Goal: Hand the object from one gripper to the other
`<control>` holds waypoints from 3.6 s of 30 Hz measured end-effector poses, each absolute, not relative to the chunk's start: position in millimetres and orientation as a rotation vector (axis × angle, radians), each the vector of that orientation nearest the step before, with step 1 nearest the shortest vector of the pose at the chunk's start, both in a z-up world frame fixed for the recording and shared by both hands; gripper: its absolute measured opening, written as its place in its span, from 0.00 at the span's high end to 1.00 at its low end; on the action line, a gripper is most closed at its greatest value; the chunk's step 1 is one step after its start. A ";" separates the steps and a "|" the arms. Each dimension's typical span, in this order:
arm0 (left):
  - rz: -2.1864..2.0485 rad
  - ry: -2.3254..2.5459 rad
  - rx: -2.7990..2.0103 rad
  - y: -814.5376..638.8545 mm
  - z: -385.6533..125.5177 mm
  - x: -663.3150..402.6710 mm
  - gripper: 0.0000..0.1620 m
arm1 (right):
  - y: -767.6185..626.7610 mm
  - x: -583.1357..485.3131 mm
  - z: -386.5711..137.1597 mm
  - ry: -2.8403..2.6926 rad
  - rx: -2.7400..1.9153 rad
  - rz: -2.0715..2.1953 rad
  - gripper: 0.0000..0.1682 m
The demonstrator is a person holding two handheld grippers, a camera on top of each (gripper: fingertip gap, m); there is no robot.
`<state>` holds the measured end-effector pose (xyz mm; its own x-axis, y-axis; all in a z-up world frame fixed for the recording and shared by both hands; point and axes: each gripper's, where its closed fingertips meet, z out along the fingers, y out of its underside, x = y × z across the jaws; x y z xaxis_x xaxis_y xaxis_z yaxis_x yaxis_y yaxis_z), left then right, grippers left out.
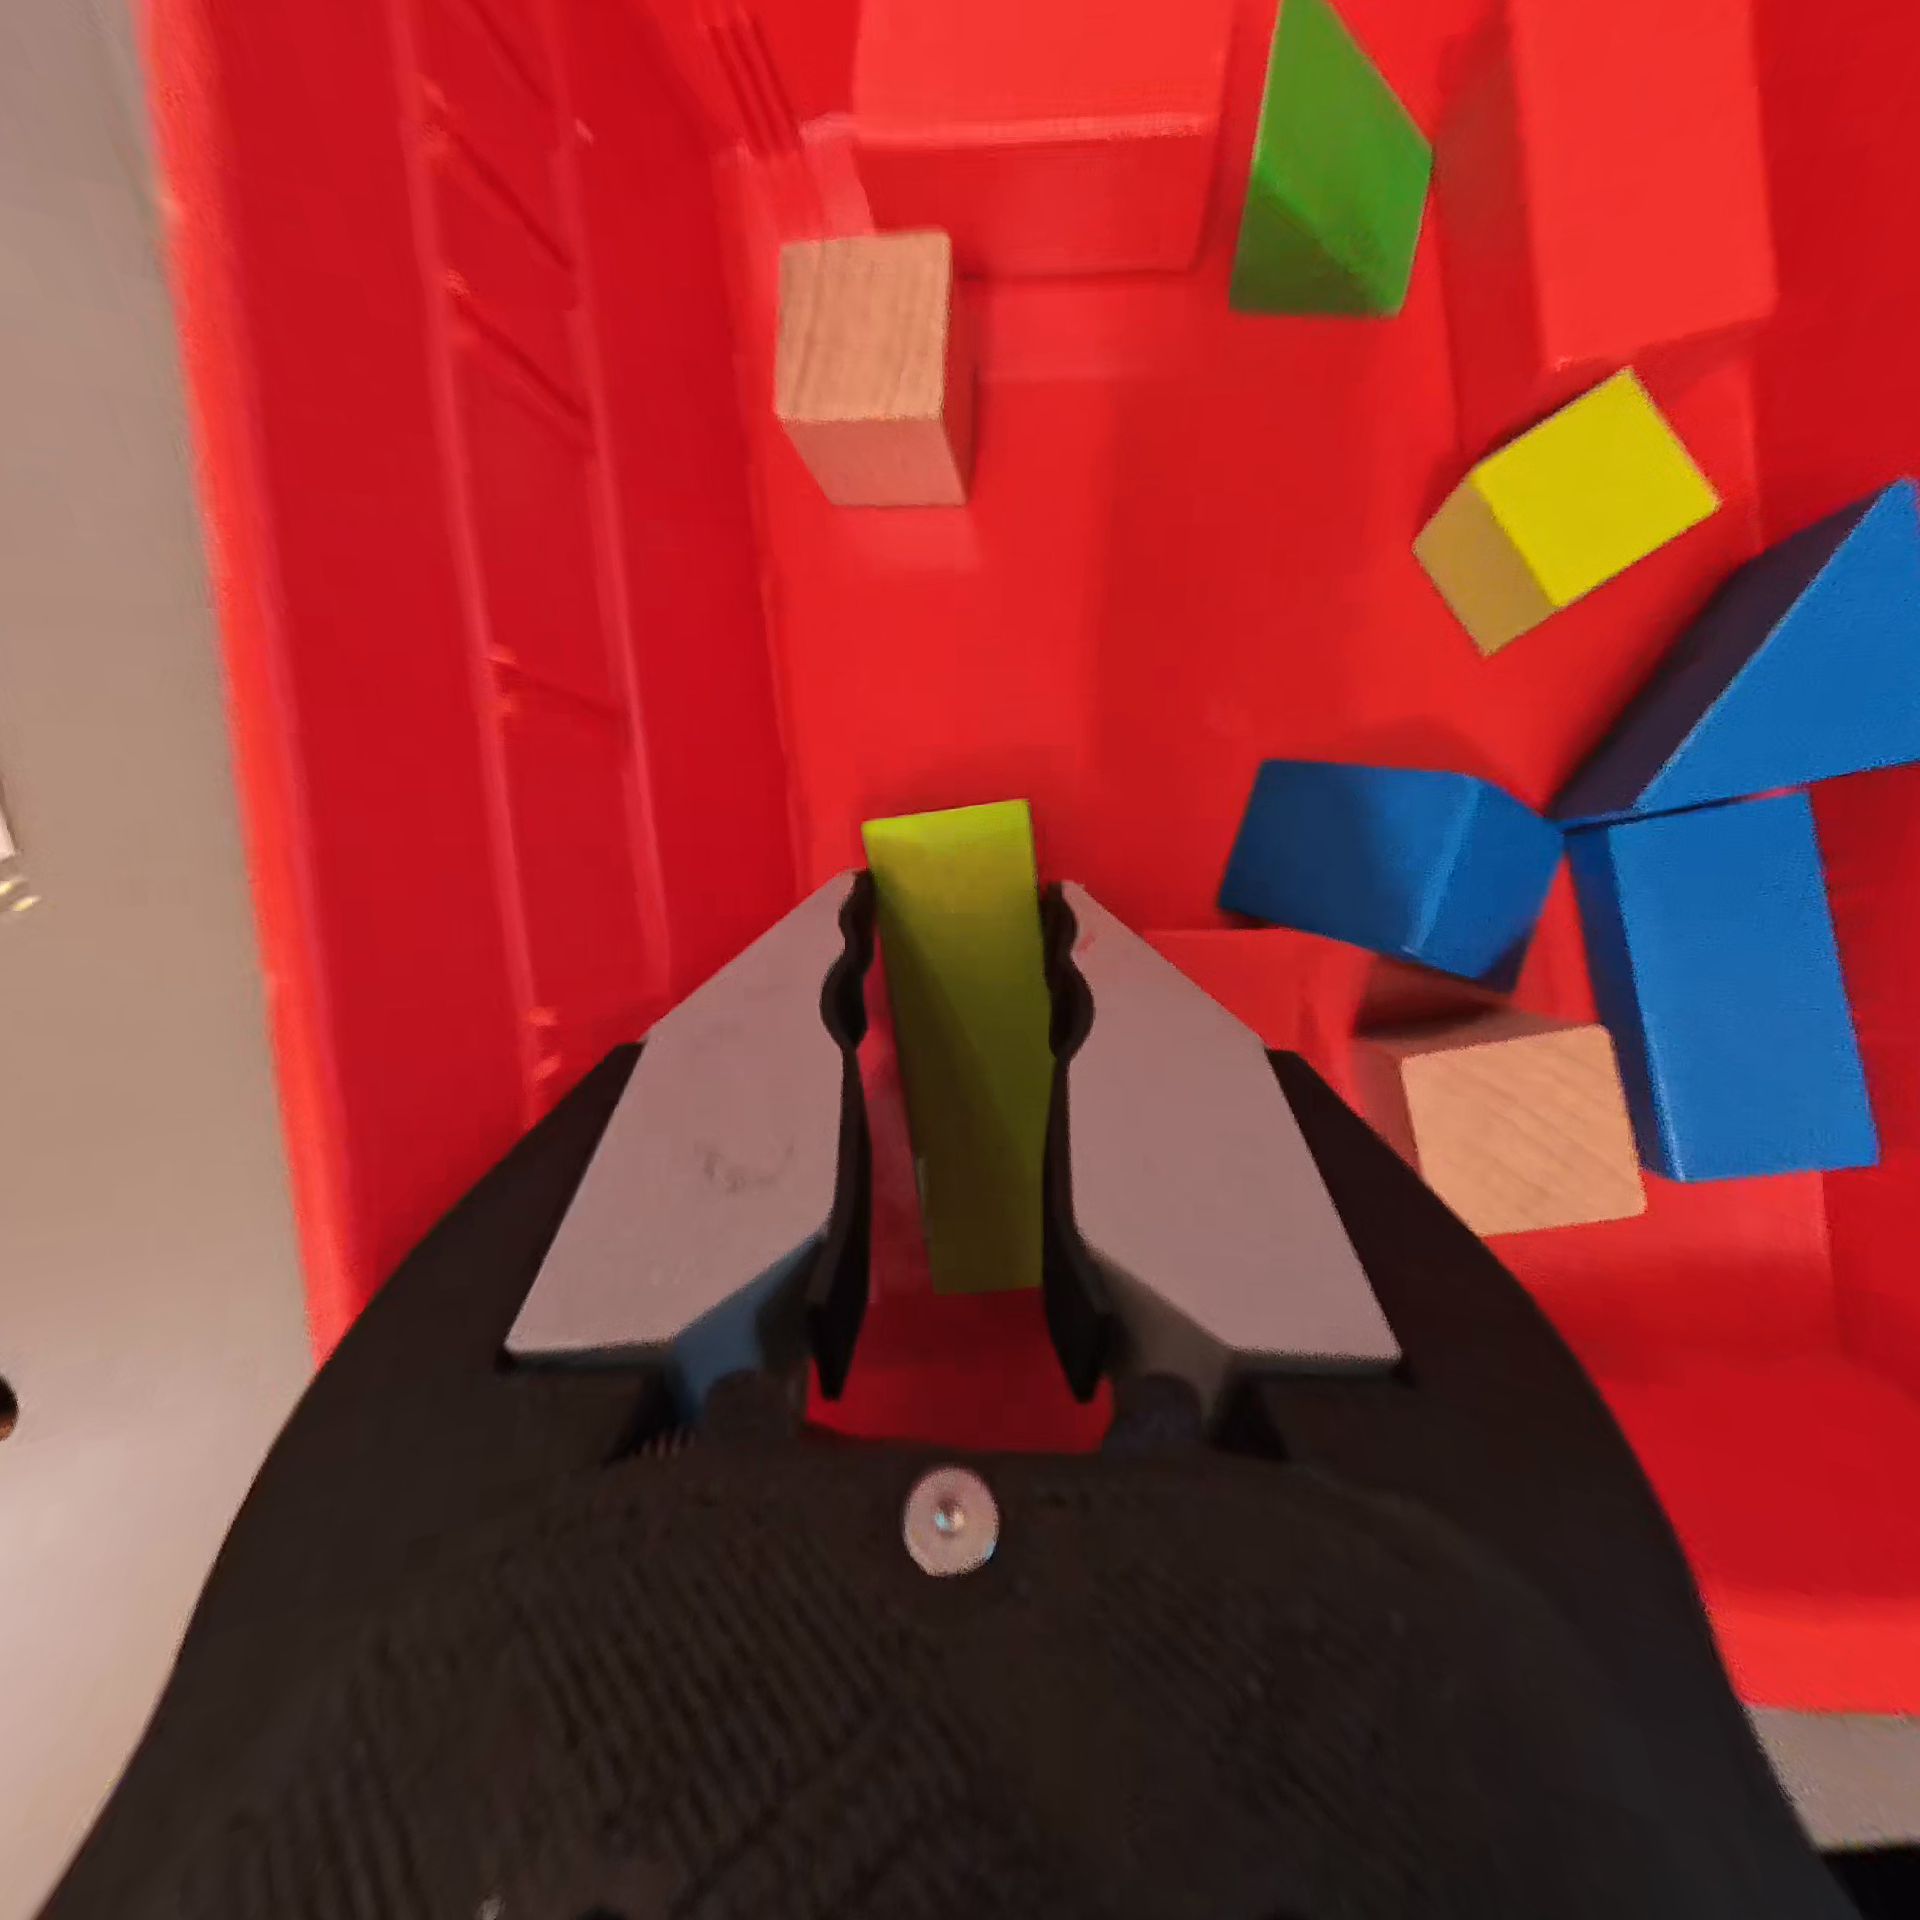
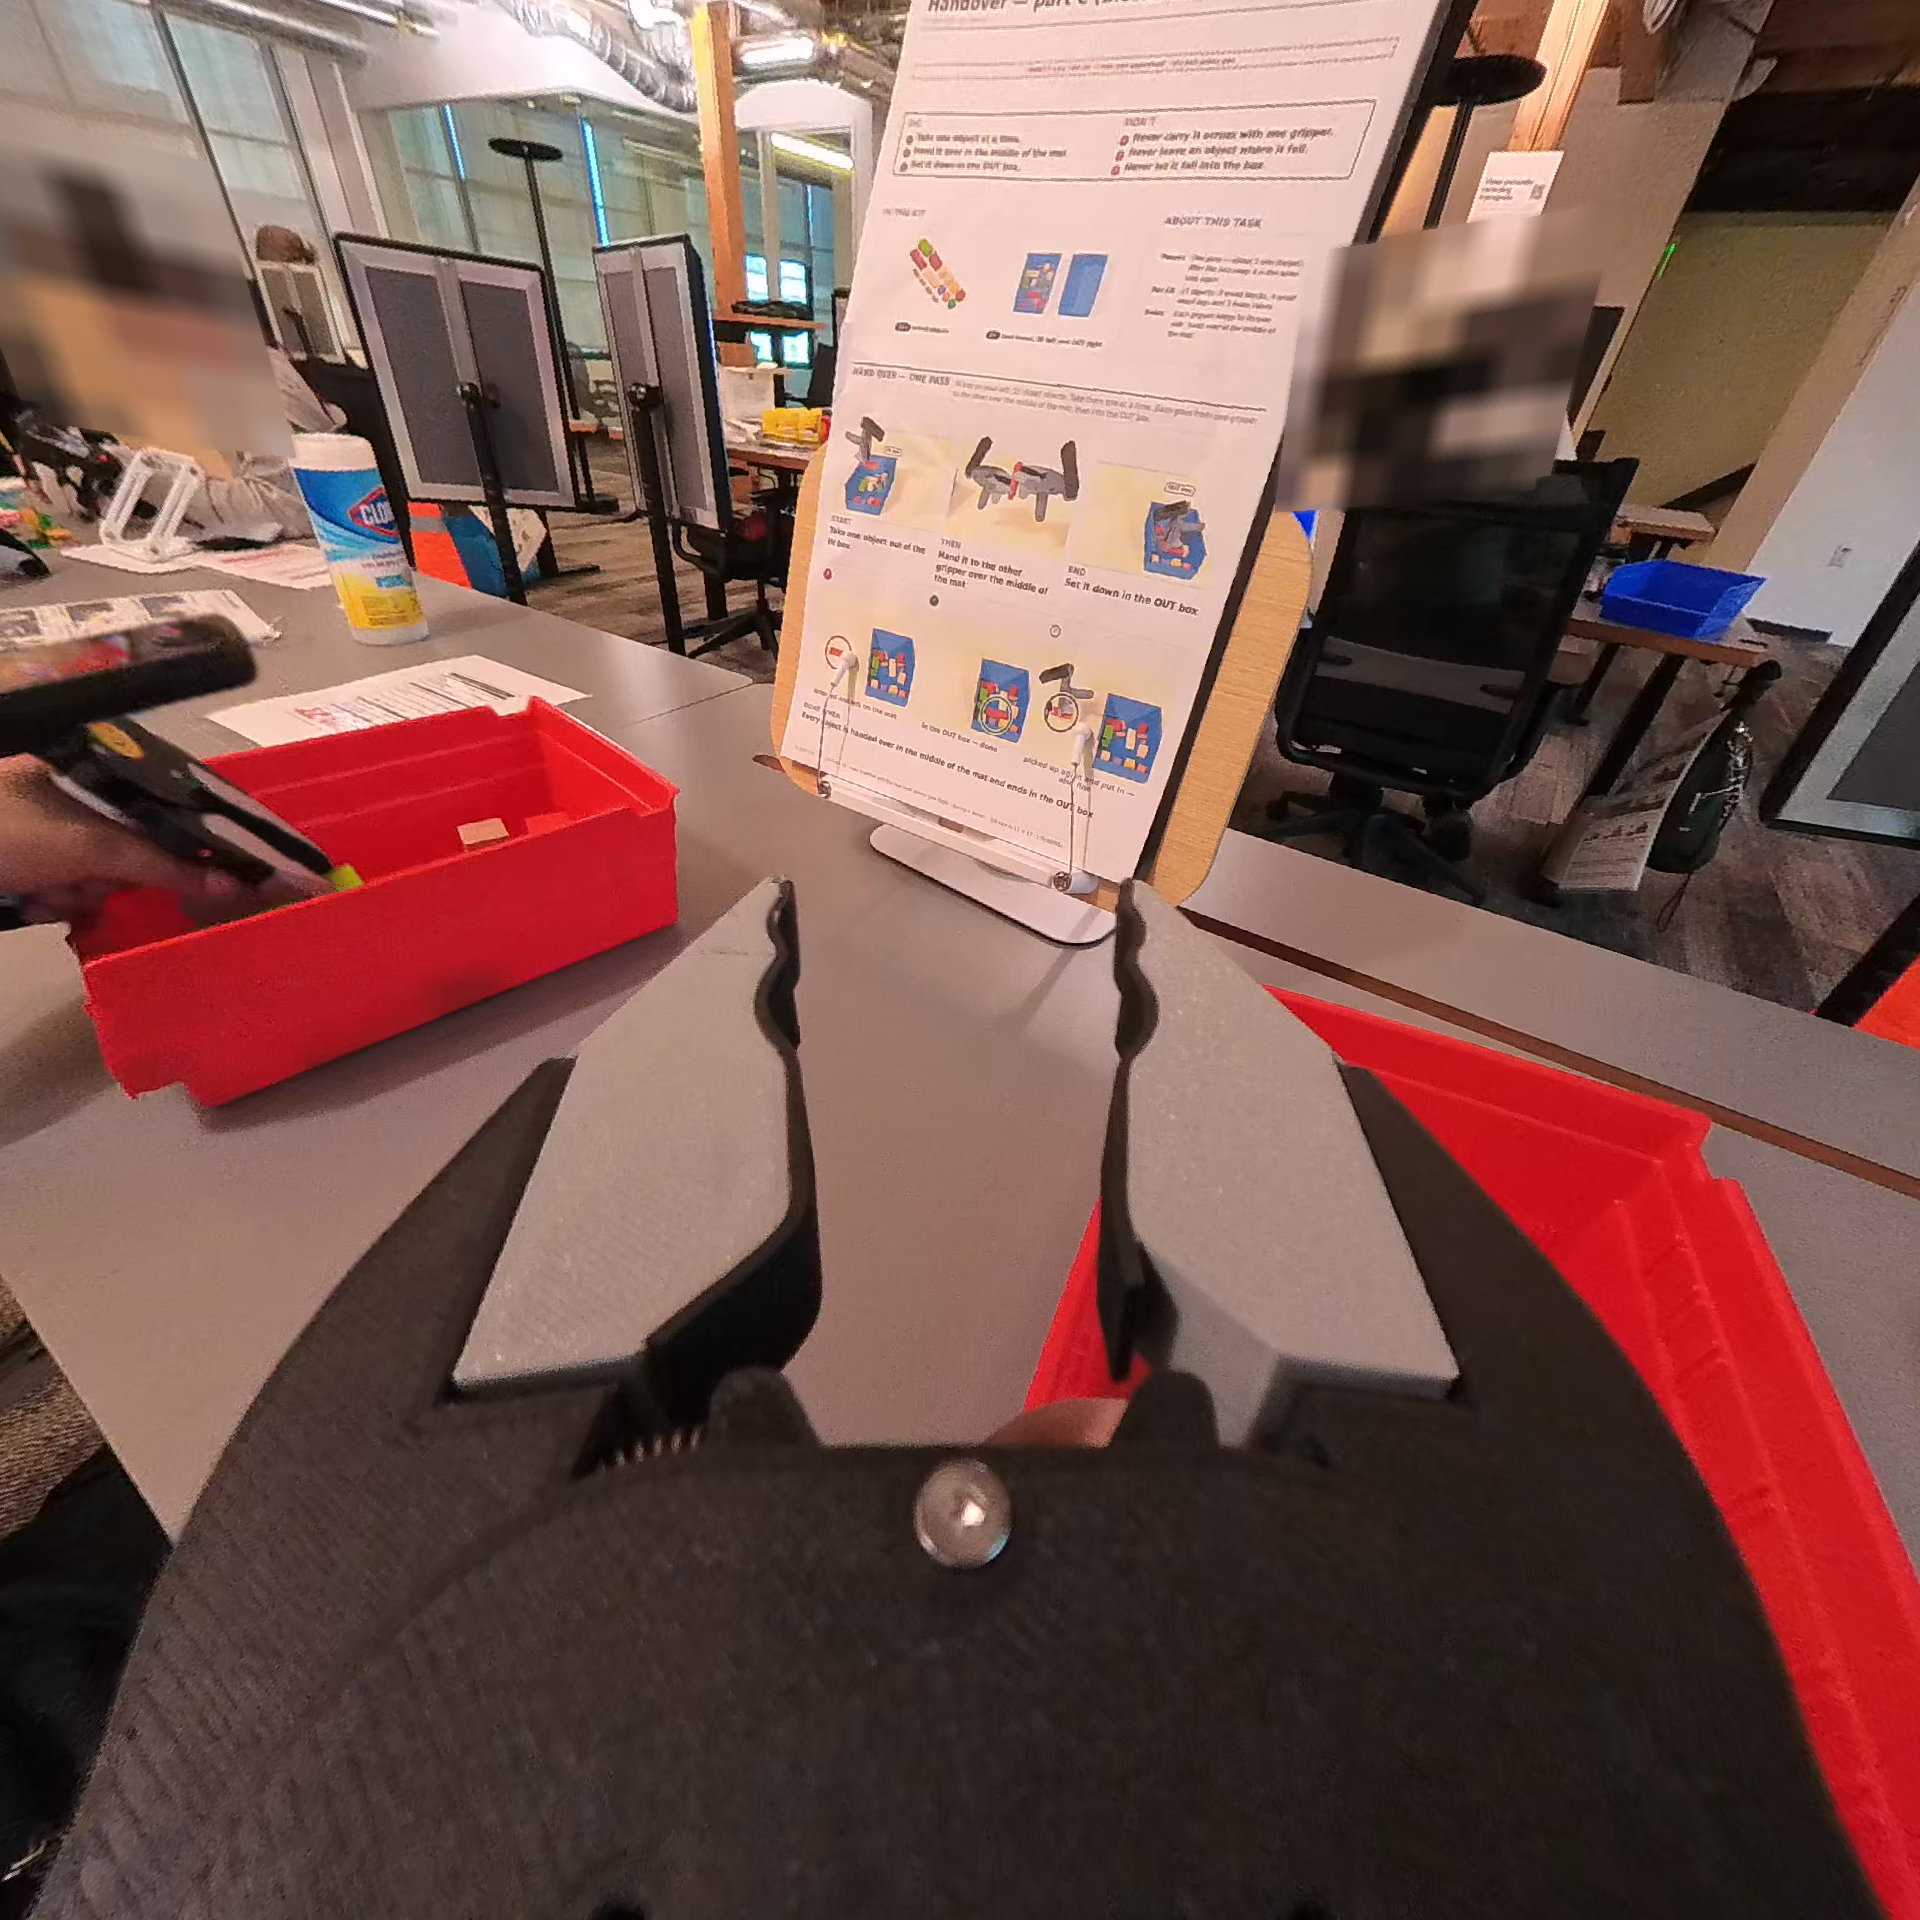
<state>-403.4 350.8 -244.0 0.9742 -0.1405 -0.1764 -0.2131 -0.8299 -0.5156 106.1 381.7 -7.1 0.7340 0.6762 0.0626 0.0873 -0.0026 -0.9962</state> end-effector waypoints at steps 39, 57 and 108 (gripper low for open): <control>-0.928 0.814 -1.145 215.5 9.3 -67.1 0.81 | 206.0 -78.7 -43.2 -1.348 -1.253 1.387 0.64; -0.855 0.590 -1.265 239.5 15.9 -132.6 0.78 | 317.1 8.4 -13.9 -0.988 -1.386 0.865 0.82; -0.303 0.177 -1.656 302.9 -43.5 -289.8 0.73 | 471.2 136.3 -75.3 -0.773 -2.081 0.304 0.69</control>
<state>-289.8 302.9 -43.5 0.9517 -0.2926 0.0929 0.0632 -0.1095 -0.9920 136.3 471.2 -75.3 0.7774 0.6255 0.0659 0.4127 -0.4283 -0.8039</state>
